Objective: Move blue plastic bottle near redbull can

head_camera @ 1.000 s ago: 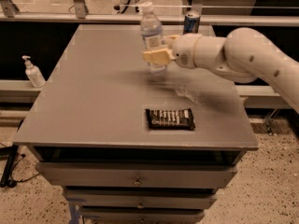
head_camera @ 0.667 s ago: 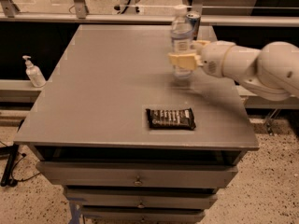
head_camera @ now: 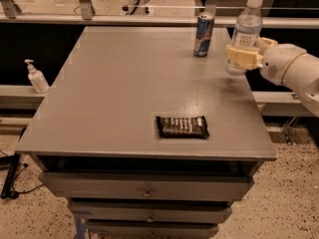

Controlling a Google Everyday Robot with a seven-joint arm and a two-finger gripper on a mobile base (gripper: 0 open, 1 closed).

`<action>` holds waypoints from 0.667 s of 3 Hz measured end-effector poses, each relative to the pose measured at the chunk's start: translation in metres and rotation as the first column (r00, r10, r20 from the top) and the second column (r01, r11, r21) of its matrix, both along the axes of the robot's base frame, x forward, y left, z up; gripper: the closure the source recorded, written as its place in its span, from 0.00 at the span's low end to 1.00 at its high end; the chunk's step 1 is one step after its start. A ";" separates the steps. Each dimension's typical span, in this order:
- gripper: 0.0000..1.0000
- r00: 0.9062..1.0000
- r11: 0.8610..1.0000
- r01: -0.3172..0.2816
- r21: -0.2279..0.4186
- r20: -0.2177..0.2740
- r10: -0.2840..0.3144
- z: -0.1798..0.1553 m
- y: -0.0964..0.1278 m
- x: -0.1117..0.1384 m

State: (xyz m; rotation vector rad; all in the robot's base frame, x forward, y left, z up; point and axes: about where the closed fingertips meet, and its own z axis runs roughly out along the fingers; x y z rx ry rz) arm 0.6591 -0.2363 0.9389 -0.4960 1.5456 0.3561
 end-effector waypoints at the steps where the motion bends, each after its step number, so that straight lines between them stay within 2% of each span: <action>1: 1.00 1.000 1.000 0.015 -0.003 0.006 -0.015 0.013 -0.019 0.016; 2: 1.00 1.000 1.000 0.004 -0.014 -0.028 -0.005 0.010 -0.026 0.039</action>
Offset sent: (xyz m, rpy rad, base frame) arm 0.0681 -0.0393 0.0039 -0.0310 0.0767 0.0047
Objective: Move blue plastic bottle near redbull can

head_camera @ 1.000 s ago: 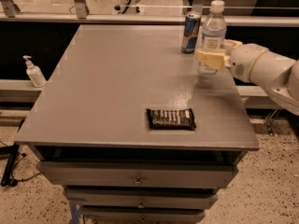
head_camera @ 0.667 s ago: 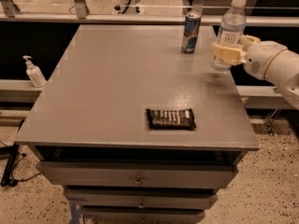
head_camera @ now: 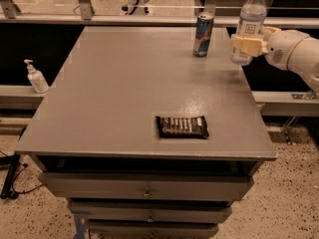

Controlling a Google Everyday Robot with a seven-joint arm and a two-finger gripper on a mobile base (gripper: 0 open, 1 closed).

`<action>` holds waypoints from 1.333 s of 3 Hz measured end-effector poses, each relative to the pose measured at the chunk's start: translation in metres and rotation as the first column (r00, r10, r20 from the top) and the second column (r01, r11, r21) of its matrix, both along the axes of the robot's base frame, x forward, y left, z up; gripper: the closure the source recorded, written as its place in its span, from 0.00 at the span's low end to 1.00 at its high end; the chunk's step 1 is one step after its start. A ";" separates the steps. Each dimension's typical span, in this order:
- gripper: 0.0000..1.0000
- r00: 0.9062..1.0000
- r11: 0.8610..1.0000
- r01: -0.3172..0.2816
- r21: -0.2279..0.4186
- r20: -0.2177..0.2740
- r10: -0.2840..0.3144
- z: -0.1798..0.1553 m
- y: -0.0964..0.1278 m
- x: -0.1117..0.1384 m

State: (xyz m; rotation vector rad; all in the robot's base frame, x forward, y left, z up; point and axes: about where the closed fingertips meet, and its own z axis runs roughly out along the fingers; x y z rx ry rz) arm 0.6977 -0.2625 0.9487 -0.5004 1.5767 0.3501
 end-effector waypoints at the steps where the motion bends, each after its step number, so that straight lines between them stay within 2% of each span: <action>1: 1.00 0.999 1.000 -0.025 0.004 -0.027 0.025 -0.008 0.004 0.023; 4: 1.00 0.995 0.993 -0.099 0.070 -0.001 0.099 -0.026 0.037 0.074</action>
Offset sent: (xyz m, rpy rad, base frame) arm 0.0669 0.0227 -0.0198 0.0612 0.0109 0.0811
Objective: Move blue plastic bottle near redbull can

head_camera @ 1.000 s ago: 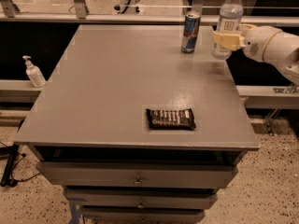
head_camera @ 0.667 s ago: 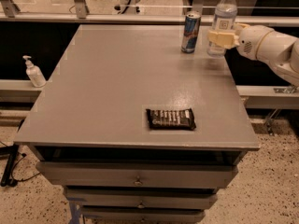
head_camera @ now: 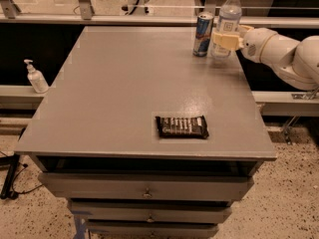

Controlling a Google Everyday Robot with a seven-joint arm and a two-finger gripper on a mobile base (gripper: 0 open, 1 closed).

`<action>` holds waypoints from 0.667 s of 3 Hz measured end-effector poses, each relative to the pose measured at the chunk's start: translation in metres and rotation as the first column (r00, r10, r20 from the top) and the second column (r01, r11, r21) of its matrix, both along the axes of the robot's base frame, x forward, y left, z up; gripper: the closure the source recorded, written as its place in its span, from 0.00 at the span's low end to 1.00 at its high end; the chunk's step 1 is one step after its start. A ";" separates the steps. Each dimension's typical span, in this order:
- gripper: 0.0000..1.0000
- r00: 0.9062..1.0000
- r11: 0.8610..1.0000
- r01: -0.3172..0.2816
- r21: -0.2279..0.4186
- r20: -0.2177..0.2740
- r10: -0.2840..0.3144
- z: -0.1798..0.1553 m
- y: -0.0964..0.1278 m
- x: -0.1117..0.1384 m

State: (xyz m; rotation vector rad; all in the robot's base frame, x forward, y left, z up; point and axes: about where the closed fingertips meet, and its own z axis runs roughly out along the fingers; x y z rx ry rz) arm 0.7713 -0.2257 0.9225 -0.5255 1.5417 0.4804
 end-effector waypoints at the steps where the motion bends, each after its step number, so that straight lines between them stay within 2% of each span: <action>1: 0.84 1.000 1.000 -0.021 -0.016 0.004 0.021 -0.003 0.006 0.007; 2: 0.61 1.000 0.999 -0.025 -0.034 -0.001 0.024 -0.011 0.004 0.007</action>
Offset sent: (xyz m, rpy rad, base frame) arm 0.0053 -0.0081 -0.0206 -0.0600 0.0081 0.0171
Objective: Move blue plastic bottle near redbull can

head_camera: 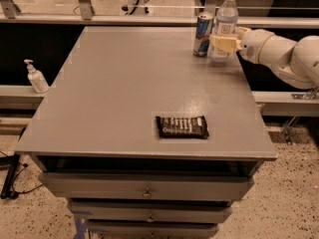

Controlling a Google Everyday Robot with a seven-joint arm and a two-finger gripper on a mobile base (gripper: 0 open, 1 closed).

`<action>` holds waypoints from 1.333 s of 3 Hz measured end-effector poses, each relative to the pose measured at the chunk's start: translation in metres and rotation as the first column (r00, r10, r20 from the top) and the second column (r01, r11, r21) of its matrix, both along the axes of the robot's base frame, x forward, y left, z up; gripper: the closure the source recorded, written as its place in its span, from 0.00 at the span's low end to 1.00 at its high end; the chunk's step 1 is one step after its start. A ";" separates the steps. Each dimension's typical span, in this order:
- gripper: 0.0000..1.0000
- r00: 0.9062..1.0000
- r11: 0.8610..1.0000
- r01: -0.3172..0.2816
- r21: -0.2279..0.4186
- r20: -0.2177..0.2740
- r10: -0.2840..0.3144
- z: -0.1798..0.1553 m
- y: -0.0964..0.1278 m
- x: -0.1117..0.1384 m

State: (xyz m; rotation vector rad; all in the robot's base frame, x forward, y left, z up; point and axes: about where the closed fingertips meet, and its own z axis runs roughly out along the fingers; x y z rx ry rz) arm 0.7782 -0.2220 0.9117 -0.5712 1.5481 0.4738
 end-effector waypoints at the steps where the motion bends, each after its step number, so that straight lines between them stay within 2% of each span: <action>1: 0.37 1.000 1.000 0.002 -0.003 -0.002 -0.002 -0.010 -0.006 -0.002; 2: 0.15 1.000 1.000 0.001 0.000 -0.001 -0.001 -0.016 -0.008 -0.001; 3: 0.00 1.000 1.000 -0.003 0.001 -0.003 0.003 -0.018 -0.009 0.000; 4: 0.00 1.000 1.000 -0.009 0.002 -0.005 0.009 -0.018 -0.009 -0.003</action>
Offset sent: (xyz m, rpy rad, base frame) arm -0.0025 -0.0191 -0.0221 0.0024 -0.0013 -0.0091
